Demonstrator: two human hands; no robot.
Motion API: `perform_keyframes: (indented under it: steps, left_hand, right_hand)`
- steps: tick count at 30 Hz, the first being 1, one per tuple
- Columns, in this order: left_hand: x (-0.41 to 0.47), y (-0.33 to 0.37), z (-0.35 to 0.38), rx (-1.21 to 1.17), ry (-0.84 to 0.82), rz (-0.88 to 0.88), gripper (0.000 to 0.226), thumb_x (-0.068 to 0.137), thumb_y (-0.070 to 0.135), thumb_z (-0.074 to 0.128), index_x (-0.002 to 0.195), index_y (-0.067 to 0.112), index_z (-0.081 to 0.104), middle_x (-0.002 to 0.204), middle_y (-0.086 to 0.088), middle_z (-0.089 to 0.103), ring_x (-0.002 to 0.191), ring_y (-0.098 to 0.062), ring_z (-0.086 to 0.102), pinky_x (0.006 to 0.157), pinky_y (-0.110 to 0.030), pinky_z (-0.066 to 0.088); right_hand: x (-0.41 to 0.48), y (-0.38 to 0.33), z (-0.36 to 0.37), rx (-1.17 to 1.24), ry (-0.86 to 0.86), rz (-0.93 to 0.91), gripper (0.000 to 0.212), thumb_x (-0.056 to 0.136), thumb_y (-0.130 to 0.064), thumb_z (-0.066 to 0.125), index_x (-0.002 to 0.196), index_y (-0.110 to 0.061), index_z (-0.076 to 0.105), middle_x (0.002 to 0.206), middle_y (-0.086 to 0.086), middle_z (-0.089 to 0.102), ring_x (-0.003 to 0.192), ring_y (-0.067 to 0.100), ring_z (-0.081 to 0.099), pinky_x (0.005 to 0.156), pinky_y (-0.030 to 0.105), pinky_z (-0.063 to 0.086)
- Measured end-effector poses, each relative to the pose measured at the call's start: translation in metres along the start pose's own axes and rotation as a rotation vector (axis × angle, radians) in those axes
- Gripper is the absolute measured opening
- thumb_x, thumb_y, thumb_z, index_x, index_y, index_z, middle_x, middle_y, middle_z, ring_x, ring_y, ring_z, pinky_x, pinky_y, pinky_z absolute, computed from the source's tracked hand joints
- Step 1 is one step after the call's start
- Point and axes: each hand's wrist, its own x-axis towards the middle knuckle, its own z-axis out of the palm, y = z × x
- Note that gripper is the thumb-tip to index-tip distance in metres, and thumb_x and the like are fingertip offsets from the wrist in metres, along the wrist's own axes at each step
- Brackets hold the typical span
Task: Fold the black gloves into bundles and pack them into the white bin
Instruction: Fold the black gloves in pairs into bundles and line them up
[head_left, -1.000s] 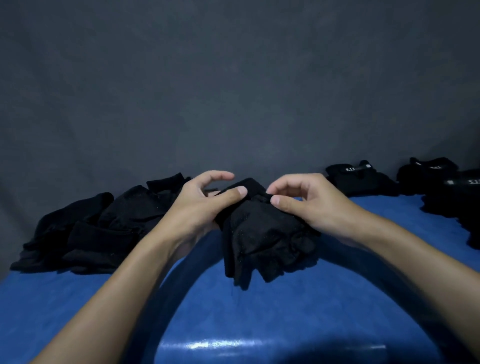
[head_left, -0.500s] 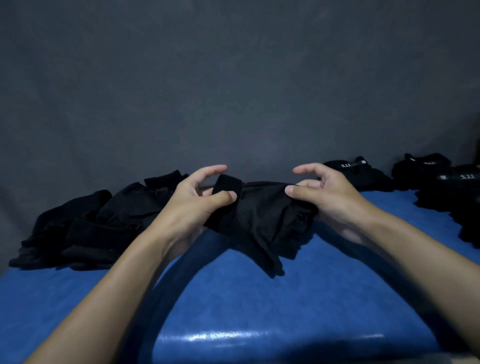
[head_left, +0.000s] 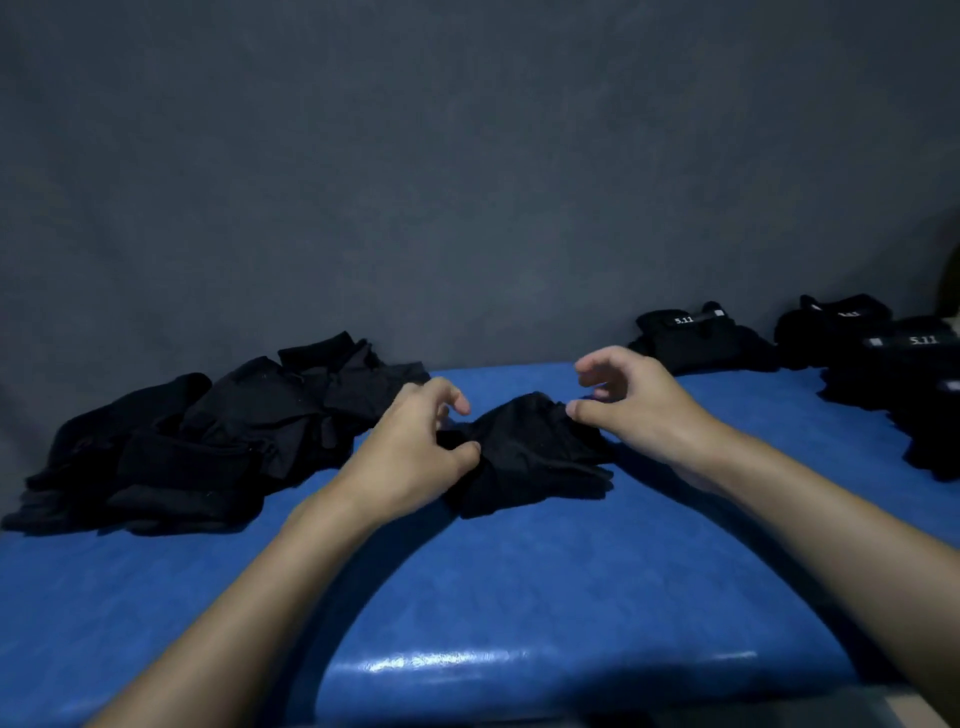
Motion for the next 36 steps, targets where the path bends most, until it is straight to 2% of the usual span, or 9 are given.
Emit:
perform_keyframes:
  steps: [2,6,9,12,19,24,27,30,36]
  left_hand:
    - [0.0,-0.001,0.001,0.049,-0.035,0.161,0.029,0.086,0.013,0.069,0.108,0.03,0.062,0.117,0.012,0.052,0.112,-0.005,0.05,0.099,-0.021,0.036]
    - [-0.003,-0.004,0.001,0.098,-0.126,0.289,0.027,0.091,0.011,0.063,0.114,0.025,0.069,0.117,0.015,0.061,0.114,0.002,0.054,0.103,-0.019,0.039]
    - [-0.005,-0.007,0.0,0.264,-0.171,0.288,0.03,0.091,0.029,0.055,0.119,0.032,0.066,0.12,0.02,0.059,0.118,-0.003,0.053,0.108,-0.034,0.04]
    - [-0.008,-0.002,-0.006,0.431,-0.224,0.266,0.043,0.082,0.046,0.042,0.12,0.043,0.06,0.122,0.024,0.053,0.121,-0.006,0.048,0.107,-0.043,0.038]
    - [-0.013,0.006,-0.01,0.369,-0.297,0.288,0.043,0.081,0.069,0.043,0.118,0.054,0.059,0.114,0.022,0.052,0.116,-0.001,0.048,0.107,-0.033,0.036]
    - [-0.001,0.001,-0.011,0.099,-0.036,0.371,0.02,0.09,0.041,0.059,0.102,0.031,0.072,0.098,0.012,0.057,0.098,0.001,0.056,0.085,-0.013,0.038]
    - [0.005,-0.005,-0.002,0.14,-0.087,0.371,0.042,0.087,0.045,0.054,0.122,0.023,0.065,0.12,0.014,0.06,0.11,0.005,0.054,0.094,-0.013,0.038]
    - [0.004,-0.009,0.004,0.326,-0.226,0.33,0.072,0.082,0.065,0.041,0.139,0.024,0.053,0.145,0.014,0.049,0.131,-0.005,0.047,0.113,-0.029,0.035]
    - [0.001,-0.005,0.012,0.568,-0.239,0.293,0.091,0.076,0.079,0.017,0.15,0.031,0.036,0.16,0.015,0.027,0.146,-0.002,0.022,0.119,-0.039,0.017]
  right_hand:
    - [-0.002,0.0,-0.001,-0.055,-0.023,-0.062,0.023,0.08,-0.013,0.076,0.101,-0.015,0.066,0.099,-0.002,0.064,0.082,0.012,0.053,0.074,0.016,0.044]
    - [-0.012,-0.006,-0.003,-0.061,-0.174,-0.164,0.01,0.084,-0.019,0.073,0.091,-0.013,0.072,0.077,-0.01,0.065,0.066,0.005,0.054,0.069,0.019,0.045]
    - [-0.017,0.0,0.002,-0.276,-0.325,-0.207,0.017,0.086,-0.039,0.067,0.095,-0.026,0.072,0.095,-0.013,0.067,0.09,0.0,0.06,0.089,0.024,0.045]
    - [-0.016,0.005,0.001,-0.554,-0.329,-0.206,0.029,0.086,-0.051,0.062,0.112,-0.037,0.063,0.114,-0.02,0.056,0.115,0.005,0.048,0.105,0.04,0.034]
    - [-0.017,0.001,-0.002,-0.539,-0.284,-0.199,0.043,0.091,-0.024,0.062,0.132,-0.035,0.054,0.133,-0.016,0.057,0.128,0.007,0.047,0.112,0.034,0.032]
    - [-0.023,-0.002,0.008,-0.549,-0.103,-0.277,0.032,0.091,-0.043,0.057,0.122,-0.037,0.056,0.117,-0.017,0.06,0.115,0.01,0.048,0.105,0.04,0.029]
    - [-0.028,0.002,0.01,-0.61,-0.159,-0.267,0.042,0.089,-0.052,0.056,0.128,-0.036,0.05,0.119,-0.016,0.055,0.117,0.01,0.043,0.102,0.038,0.028]
    - [-0.028,0.007,0.008,-0.673,-0.208,-0.269,0.052,0.089,-0.054,0.053,0.135,-0.032,0.046,0.127,-0.014,0.051,0.124,0.01,0.039,0.104,0.037,0.027]
    - [-0.014,0.008,-0.007,-0.619,-0.29,-0.183,0.054,0.09,-0.043,0.059,0.14,-0.032,0.044,0.135,-0.014,0.053,0.127,0.011,0.047,0.114,0.039,0.028]
